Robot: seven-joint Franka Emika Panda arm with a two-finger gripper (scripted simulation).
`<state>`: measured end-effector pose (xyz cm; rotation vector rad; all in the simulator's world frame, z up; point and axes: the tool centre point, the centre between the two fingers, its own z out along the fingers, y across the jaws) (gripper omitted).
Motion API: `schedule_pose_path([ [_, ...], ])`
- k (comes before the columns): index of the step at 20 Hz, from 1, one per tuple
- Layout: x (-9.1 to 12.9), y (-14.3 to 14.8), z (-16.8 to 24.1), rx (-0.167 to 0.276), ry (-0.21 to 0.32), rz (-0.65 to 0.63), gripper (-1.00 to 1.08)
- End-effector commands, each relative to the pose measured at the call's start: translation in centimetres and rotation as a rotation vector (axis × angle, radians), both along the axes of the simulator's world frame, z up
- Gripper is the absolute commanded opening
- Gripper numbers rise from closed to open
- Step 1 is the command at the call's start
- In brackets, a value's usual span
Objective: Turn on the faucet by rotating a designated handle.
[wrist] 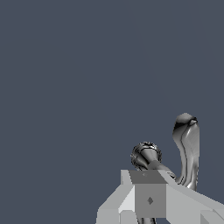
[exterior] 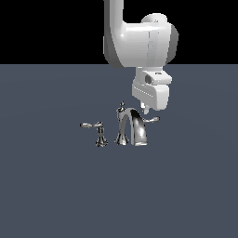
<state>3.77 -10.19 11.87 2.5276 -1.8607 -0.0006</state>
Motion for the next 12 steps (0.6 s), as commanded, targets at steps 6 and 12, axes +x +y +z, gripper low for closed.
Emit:
schedule_pose_path([
  [6,1.2,-2.0,-2.2,0.001,-0.002,-0.084,-1.0],
  [12,1.3,-2.3,-2.5,0.002,-0.002,-0.097,-1.0],
])
